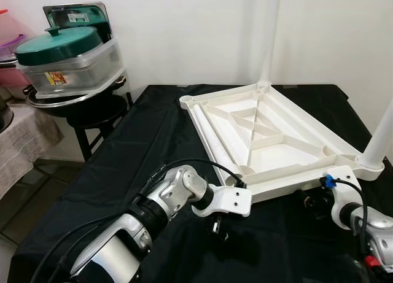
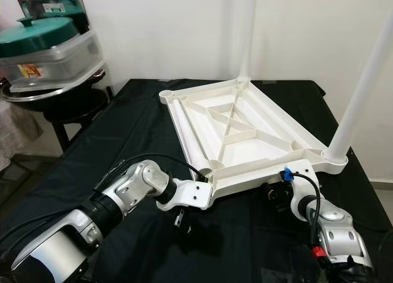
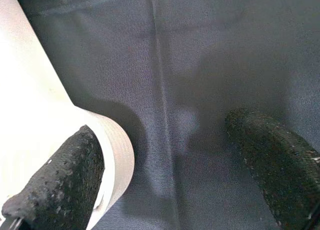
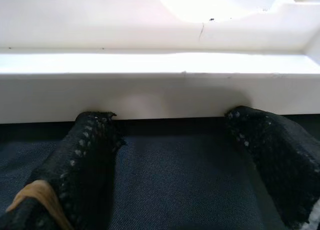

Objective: Building children table

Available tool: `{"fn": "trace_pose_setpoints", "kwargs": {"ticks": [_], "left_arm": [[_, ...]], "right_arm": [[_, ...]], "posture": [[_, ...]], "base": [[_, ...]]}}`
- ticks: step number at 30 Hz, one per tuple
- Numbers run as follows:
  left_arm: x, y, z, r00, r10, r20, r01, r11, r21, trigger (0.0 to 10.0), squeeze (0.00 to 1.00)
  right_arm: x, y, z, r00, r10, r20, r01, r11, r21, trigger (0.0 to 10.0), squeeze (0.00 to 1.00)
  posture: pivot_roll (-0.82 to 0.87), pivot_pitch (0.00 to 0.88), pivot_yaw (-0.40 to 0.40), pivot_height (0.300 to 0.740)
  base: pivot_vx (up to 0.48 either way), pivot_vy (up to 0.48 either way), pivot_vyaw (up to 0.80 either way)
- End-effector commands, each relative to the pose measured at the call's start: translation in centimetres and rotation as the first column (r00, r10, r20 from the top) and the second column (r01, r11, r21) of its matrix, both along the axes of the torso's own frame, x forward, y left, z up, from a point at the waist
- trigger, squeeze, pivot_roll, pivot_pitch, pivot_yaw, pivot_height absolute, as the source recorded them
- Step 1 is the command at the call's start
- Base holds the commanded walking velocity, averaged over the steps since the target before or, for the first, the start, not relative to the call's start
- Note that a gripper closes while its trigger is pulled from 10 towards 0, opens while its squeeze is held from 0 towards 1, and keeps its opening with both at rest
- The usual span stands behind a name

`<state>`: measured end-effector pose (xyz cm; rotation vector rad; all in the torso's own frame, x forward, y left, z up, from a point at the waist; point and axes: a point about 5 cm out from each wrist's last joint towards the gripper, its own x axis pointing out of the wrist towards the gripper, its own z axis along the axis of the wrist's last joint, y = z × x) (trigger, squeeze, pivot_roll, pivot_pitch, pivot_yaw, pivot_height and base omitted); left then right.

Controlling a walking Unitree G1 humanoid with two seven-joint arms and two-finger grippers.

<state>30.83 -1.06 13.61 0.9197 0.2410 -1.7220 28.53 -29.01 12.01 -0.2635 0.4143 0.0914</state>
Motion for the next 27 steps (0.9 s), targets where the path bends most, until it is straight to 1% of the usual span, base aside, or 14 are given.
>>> {"fn": "trace_pose_setpoints", "kwargs": {"ticks": [1,2,6,8,9,11,14,15,16,19,21,22,24,27], "left_arm": [[-2.2,-1.2,-1.5,0.984,-0.101,-0.144,0.097,0.995,-0.031,10.0,0.00],[-2.2,-1.2,-1.5,0.984,-0.101,-0.144,0.097,0.995,-0.031,10.0,0.00],[-0.7,0.3,-1.9,0.990,0.078,-0.115,-0.085,0.995,-0.059,10.0,0.00],[0.6,1.9,-1.6,0.966,0.239,-0.100,-0.250,0.960,-0.123,10.0,0.00],[0.6,1.9,-1.6,0.966,0.239,-0.100,-0.250,0.960,-0.123,10.0,0.00],[1.3,3.8,-0.7,0.926,0.356,-0.123,-0.375,0.905,-0.203,10.0,0.00],[1.6,6.0,0.9,0.868,0.457,-0.193,-0.496,0.810,-0.312,10.0,0.00],[1.9,6.7,1.7,0.840,0.504,-0.201,-0.542,0.760,-0.360,10.0,0.00],[2.1,6.9,2.2,0.825,0.526,-0.207,-0.563,0.731,-0.386,10.0,0.00],[2.3,7.0,2.7,0.814,0.541,-0.213,-0.577,0.708,-0.407,10.0,0.00],[2.9,7.5,4.6,0.775,0.585,-0.240,-0.617,0.616,-0.490,10.0,0.00],[2.9,7.5,4.6,0.775,0.585,-0.240,-0.617,0.616,-0.490,10.0,0.00],[2.9,8.1,5.8,0.749,0.603,-0.275,-0.640,0.551,-0.535,10.0,0.00],[2.6,9.0,5.5,0.716,0.645,-0.266,-0.668,0.523,-0.529,10.0,0.00]], "right_arm": [[0.7,5.2,2.9,0.961,0.227,0.159,-0.230,0.973,0.000,10.0,0.00],[0.7,5.2,2.9,0.961,0.227,0.159,-0.230,0.973,0.000,10.0,0.00],[-1.5,7.0,3.4,0.926,0.346,0.149,-0.338,0.938,-0.075,10.0,0.00],[-3.7,8.6,4.5,0.883,0.442,0.156,-0.429,0.897,-0.112,10.0,0.00],[-3.7,8.6,4.5,0.883,0.442,0.156,-0.429,0.897,-0.112,10.0,0.00],[-5.0,10.0,6.4,0.843,0.489,0.224,-0.471,0.872,-0.132,10.0,0.00],[-4.2,10.9,9.3,0.813,0.417,0.407,-0.399,0.907,-0.134,10.0,0.00],[-3.2,11.2,10.4,0.795,0.351,0.495,-0.336,0.934,-0.122,10.0,0.00],[-2.8,11.3,10.6,0.790,0.331,0.517,-0.317,0.941,-0.117,10.0,0.00],[-2.7,11.4,10.7,0.789,0.321,0.524,-0.308,0.944,-0.115,10.0,0.00],[-1.9,12.1,10.5,0.788,0.281,0.547,-0.283,0.956,-0.083,10.0,0.00],[-1.9,12.1,10.5,0.788,0.281,0.547,-0.283,0.956,-0.083,10.0,0.00],[-1.7,12.5,10.5,0.790,0.255,0.558,-0.262,0.963,-0.068,10.0,0.00],[-1.6,12.4,11.0,0.787,0.198,0.585,-0.207,0.977,-0.053,10.0,0.00]], "posture": [[-0.10,0.000,0.072,0.740],[-0.10,0.000,0.072,0.740],[-0.11,0.000,0.076,0.740],[-0.11,0.000,0.079,0.740],[-0.11,0.000,0.079,0.740],[-0.11,0.000,0.080,0.740],[-0.09,0.000,0.067,0.740],[-0.09,0.000,0.065,0.740],[-0.08,0.000,0.057,0.740],[-0.07,0.000,0.052,0.740],[-0.04,0.000,0.032,0.740],[-0.04,0.000,0.032,0.740],[-0.04,0.000,0.026,0.740],[-0.03,0.000,0.025,0.740]], "base": [[0.000,0.000,0.00],[0.000,0.000,0.00],[0.000,0.000,0.00],[0.000,0.000,0.00],[0.000,0.000,0.00],[0.000,0.000,0.00],[0.000,0.000,0.00],[0.000,0.000,0.00],[0.000,0.000,0.00],[0.000,0.000,0.00],[0.000,0.000,0.00],[0.000,0.000,0.00],[0.000,0.000,0.00],[0.000,0.000,0.00]]}}
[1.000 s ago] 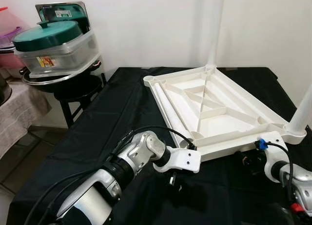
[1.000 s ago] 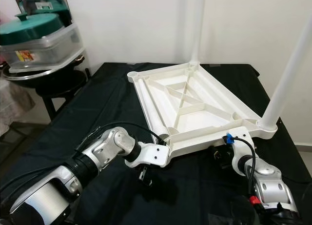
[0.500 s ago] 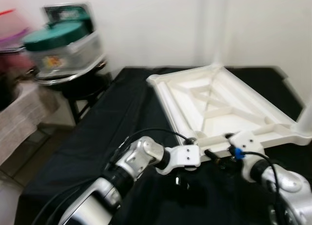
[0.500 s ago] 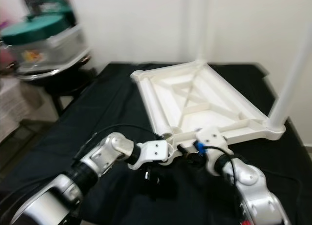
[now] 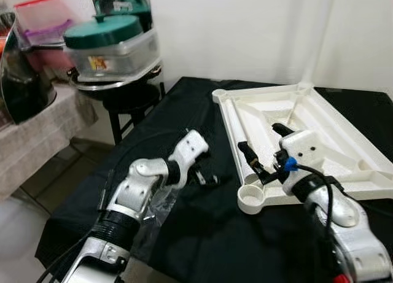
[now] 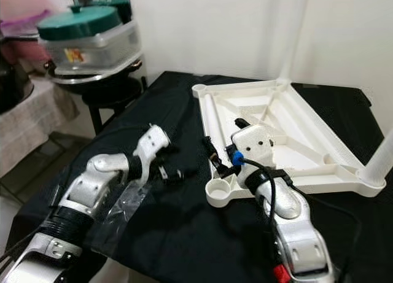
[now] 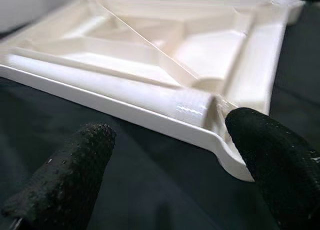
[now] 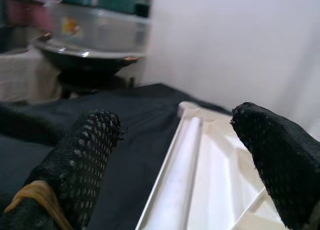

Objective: Building children table

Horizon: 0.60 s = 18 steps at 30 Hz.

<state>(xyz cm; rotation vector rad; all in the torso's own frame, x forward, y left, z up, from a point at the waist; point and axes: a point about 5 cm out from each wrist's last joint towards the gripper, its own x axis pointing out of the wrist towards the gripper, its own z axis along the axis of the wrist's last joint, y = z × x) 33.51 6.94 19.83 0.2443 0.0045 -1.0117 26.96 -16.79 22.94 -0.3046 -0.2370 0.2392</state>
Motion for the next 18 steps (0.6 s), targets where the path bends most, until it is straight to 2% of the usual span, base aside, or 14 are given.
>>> {"fn": "trace_pose_setpoints", "kwargs": {"ticks": [1,4,5,6,7,8,9,11,18], "left_arm": [[0.1,1.3,-0.9,0.997,0.076,-0.025,-0.076,0.997,0.014,10.0,0.00],[0.0,1.6,-0.9,0.992,0.120,-0.033,-0.120,0.993,0.010,10.0,0.00],[0.7,2.3,-0.9,0.973,0.230,-0.031,-0.230,0.973,0.006,10.0,0.00],[0.7,2.3,-0.9,0.973,0.230,-0.031,-0.230,0.973,0.006,10.0,0.00],[1.5,3.0,-1.0,0.935,0.351,-0.049,-0.352,0.936,-0.020,10.0,0.00],[1.5,3.0,-1.0,0.935,0.351,-0.049,-0.352,0.936,-0.020,10.0,0.00],[1.7,3.3,-0.9,0.912,0.406,-0.054,-0.408,0.911,-0.058,10.0,0.00],[1.7,3.3,-0.9,0.912,0.406,-0.054,-0.408,0.911,-0.058,10.0,0.00],[1.2,3.9,-0.8,0.884,0.464,-0.051,-0.467,0.880,-0.091,10.0,0.00]], "right_arm": [[0.1,0.0,0.2,0.999,-0.045,0.018,0.044,0.999,0.012,10.0,0.00],[0.2,0.0,0.3,0.997,-0.075,0.029,0.074,0.997,0.028,10.0,0.00],[0.2,-0.3,0.4,0.992,-0.120,0.044,0.118,0.992,0.050,10.0,0.00],[0.2,-0.3,0.4,0.992,-0.120,0.044,0.118,0.992,0.050,10.0,0.00],[0.2,-0.6,0.3,0.985,-0.166,0.053,0.162,0.984,0.075,10.0,0.00],[0.2,-0.6,0.3,0.985,-0.166,0.053,0.162,0.984,0.075,10.0,0.00],[0.3,-0.6,-0.1,0.982,-0.184,0.040,0.180,0.979,0.095,10.0,0.00],[0.3,-0.6,-0.1,0.982,-0.184,0.040,0.180,0.979,0.095,10.0,0.00],[0.2,0.3,-1.6,0.981,-0.194,-0.012,0.194,0.972,0.131,10.0,0.00]], "posture": [[-0.03,0.000,0.023,0.740],[-0.03,0.000,0.023,0.740],[-0.03,0.000,0.022,0.740],[-0.03,0.000,0.022,0.740],[-0.03,0.000,0.022,0.740],[-0.03,0.000,0.022,0.740],[-0.03,0.000,0.024,0.740],[-0.03,0.000,0.024,0.740],[-0.02,0.000,0.021,0.740]], "base": [[0.000,0.000,0.00],[0.000,0.000,0.00],[0.000,0.000,0.00],[0.000,0.000,0.00],[0.000,0.000,0.00],[0.000,0.000,0.00],[0.000,0.000,0.00],[0.000,0.000,0.00],[0.000,0.000,0.00]]}}
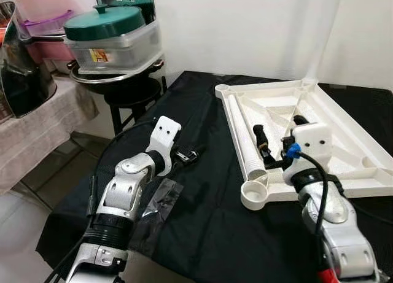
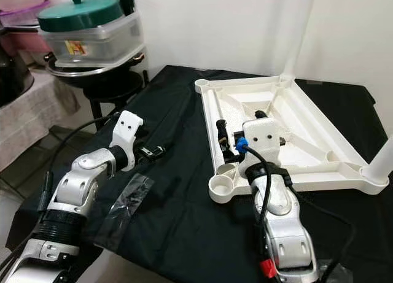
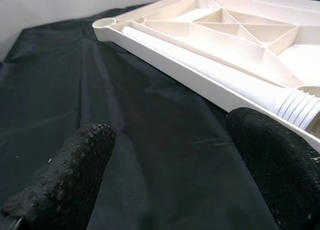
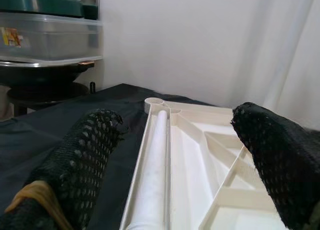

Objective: Building children table

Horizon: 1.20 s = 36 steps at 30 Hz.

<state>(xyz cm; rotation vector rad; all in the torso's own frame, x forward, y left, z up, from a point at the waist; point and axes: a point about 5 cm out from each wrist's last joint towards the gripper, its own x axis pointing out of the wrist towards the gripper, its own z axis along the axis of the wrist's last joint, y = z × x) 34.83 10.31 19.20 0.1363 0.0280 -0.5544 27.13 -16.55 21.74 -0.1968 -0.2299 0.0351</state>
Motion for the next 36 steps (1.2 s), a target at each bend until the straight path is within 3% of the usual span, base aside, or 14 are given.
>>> {"fn": "trace_pose_setpoints", "kwargs": {"ticks": [1,6,25,36], "left_arm": [[-0.3,0.7,-0.3,0.999,0.036,-0.009,-0.036,0.999,-0.008,10.0,0.00],[-0.5,0.6,-0.7,0.998,0.069,0.001,-0.069,0.998,-0.006,10.0,0.00],[-1.3,-0.3,-0.8,0.998,0.043,0.046,-0.043,0.999,-0.004,10.0,0.00],[-1.6,-0.7,-1.3,0.998,0.032,0.054,-0.034,0.999,0.022,10.0,0.00]], "right_arm": [[0.0,0.3,-0.6,1.000,-0.007,-0.014,0.007,1.000,0.012,10.0,0.00],[0.2,1.2,-1.2,1.000,-0.001,-0.027,0.002,0.999,0.035,10.0,0.00],[0.4,1.6,-1.4,0.999,-0.012,-0.030,0.013,0.998,0.054,10.0,0.00],[0.7,1.9,-1.5,0.999,-0.015,-0.046,0.017,0.999,0.044,10.0,0.00]], "posture": [[-0.02,0.000,0.019,0.740],[-0.01,0.000,0.015,0.740],[-0.02,0.000,0.009,0.740],[-0.02,0.000,0.002,0.740]], "base": [[0.000,0.000,0.00],[0.000,0.000,0.00],[0.000,0.000,0.00],[0.000,-0.480,0.00]]}}
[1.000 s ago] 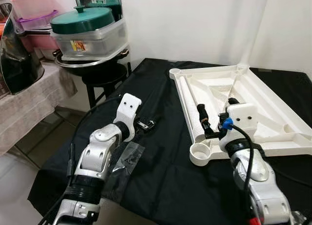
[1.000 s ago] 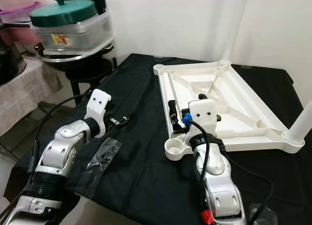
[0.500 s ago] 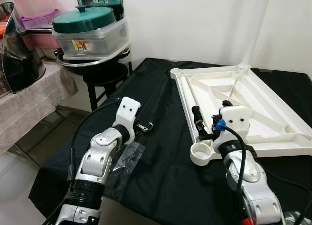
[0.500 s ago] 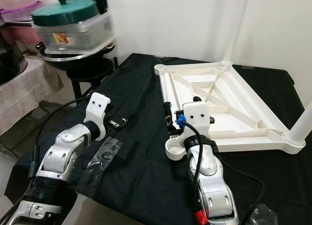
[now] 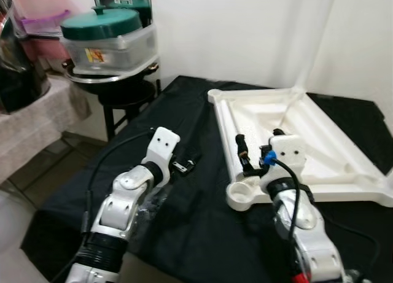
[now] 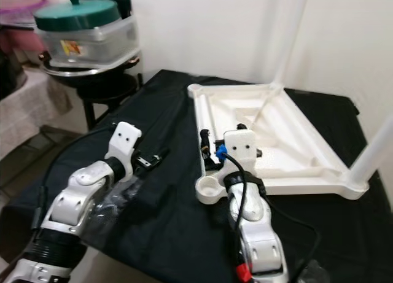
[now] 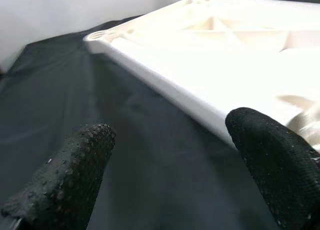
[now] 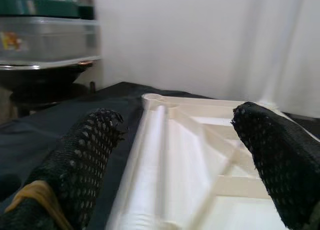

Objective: Building children table

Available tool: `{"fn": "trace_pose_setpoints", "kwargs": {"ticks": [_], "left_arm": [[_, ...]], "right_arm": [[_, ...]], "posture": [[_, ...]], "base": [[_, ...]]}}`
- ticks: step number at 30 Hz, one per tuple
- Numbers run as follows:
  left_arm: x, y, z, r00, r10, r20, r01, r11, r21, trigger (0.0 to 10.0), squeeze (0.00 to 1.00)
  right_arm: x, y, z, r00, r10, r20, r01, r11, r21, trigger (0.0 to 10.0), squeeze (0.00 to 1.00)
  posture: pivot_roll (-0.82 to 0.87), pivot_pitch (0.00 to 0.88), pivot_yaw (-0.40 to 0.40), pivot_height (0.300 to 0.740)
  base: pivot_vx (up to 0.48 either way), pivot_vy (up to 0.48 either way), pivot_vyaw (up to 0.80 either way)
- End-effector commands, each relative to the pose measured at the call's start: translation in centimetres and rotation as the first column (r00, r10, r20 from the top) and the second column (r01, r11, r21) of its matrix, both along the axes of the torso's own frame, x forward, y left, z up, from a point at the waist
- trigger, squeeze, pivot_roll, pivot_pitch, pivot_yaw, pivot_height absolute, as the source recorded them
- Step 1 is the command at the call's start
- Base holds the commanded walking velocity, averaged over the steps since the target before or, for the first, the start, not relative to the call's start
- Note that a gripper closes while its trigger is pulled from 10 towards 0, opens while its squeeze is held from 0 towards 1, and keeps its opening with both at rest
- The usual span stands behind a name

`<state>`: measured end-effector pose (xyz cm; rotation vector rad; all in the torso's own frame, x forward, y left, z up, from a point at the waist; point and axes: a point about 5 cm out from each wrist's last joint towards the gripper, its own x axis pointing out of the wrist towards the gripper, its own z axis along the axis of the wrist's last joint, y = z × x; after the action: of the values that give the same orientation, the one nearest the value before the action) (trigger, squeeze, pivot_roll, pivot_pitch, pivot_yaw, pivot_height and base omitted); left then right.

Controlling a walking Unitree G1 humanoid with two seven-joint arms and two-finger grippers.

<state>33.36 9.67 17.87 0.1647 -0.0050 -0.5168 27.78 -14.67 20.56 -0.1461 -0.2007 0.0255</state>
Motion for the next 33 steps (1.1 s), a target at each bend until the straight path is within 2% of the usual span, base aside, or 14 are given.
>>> {"fn": "trace_pose_setpoints", "kwargs": {"ticks": [1,5,8,11,15,20,22,23,24,25,28,32,33], "left_arm": [[-0.1,0.0,0.1,1.000,-0.001,0.014,0.001,1.000,0.003,10.0,0.00],[-0.1,0.1,0.2,1.000,0.003,0.022,-0.003,1.000,0.004,10.0,0.00],[0.0,0.2,0.4,0.999,0.004,0.046,-0.004,1.000,-0.004,10.0,0.00],[-0.1,0.3,0.5,0.998,-0.023,0.062,0.021,1.000,0.020,10.0,0.00],[0.1,1.2,0.5,0.996,-0.034,0.088,0.026,0.995,0.092,10.0,0.00],[0.2,1.5,0.6,0.993,-0.056,0.099,0.044,0.991,0.126,10.0,0.00],[0.0,1.5,0.5,0.989,-0.102,0.111,0.081,0.980,0.183,10.0,0.00],[0.0,1.5,0.5,0.989,-0.102,0.111,0.081,0.980,0.183,10.0,0.00],[-0.1,1.6,0.2,0.985,-0.132,0.116,0.102,0.966,0.237,10.0,0.00],[-0.1,1.6,0.2,0.985,-0.132,0.116,0.102,0.966,0.237,10.0,0.00],[0.0,2.1,-0.7,0.984,-0.143,0.102,0.101,0.937,0.334,10.0,0.00],[-0.1,2.0,-1.2,0.983,-0.159,0.097,0.112,0.922,0.371,10.0,0.00],[-0.2,1.7,-1.5,0.979,-0.180,0.096,0.128,0.908,0.398,10.0,0.00]], "right_arm": [[0.1,0.0,-0.4,1.000,-0.012,-0.019,0.012,1.000,-0.004,10.0,0.00],[0.2,-0.1,-0.4,1.000,-0.019,-0.025,0.019,1.000,-0.002,10.0,0.00],[0.2,-0.2,-0.6,0.999,-0.029,-0.032,0.029,1.000,-0.001,10.0,0.00],[0.2,-0.2,-0.7,0.999,-0.031,-0.035,0.031,1.000,-0.002,10.0,0.00],[0.1,-0.3,-0.8,0.999,-0.037,-0.041,0.037,0.999,-0.004,10.0,0.00],[0.1,-0.4,-0.9,0.998,-0.041,-0.043,0.041,0.999,-0.007,10.0,0.00],[0.1,-0.5,-1.0,0.998,-0.041,-0.048,0.041,0.999,-0.011,10.0,0.00],[0.1,-0.5,-1.0,0.998,-0.041,-0.048,0.041,0.999,-0.011,10.0,0.00],[0.0,-0.5,-1.1,0.998,-0.040,-0.055,0.039,0.999,-0.015,10.0,0.00],[0.0,-0.5,-1.1,0.998,-0.040,-0.055,0.039,0.999,-0.015,10.0,0.00],[-0.1,-0.6,-1.5,0.997,-0.034,-0.074,0.033,0.999,-0.023,10.0,0.00],[-0.1,-0.5,-1.6,0.996,-0.031,-0.080,0.029,0.999,-0.026,10.0,0.00],[-0.2,-0.5,-1.8,0.996,-0.027,-0.086,0.025,0.999,-0.026,10.0,0.00]], "posture": [[-0.02,0.000,0.003,0.740],[-0.02,0.000,0.002,0.740],[-0.02,0.000,0.004,0.740],[-0.02,0.000,0.004,0.740],[-0.03,0.000,0.007,0.740],[-0.03,0.000,0.007,0.740],[-0.03,0.000,0.011,0.740],[-0.03,0.000,0.011,0.740],[-0.04,0.000,0.009,0.740],[-0.04,0.000,0.009,0.740],[-0.04,0.000,0.008,0.740],[-0.03,0.000,-0.002,0.740],[-0.02,0.000,-0.013,0.740]], "base": [[0.000,-0.480,0.00],[0.000,-0.480,0.00],[0.000,0.000,0.00],[0.000,0.000,0.00],[0.000,0.000,0.00],[0.000,0.000,0.00],[0.000,0.000,0.00],[0.000,0.000,0.00],[0.000,0.000,0.00],[0.000,0.000,0.00],[0.000,0.000,0.00],[0.000,0.000,0.00],[0.000,0.000,0.00]]}}
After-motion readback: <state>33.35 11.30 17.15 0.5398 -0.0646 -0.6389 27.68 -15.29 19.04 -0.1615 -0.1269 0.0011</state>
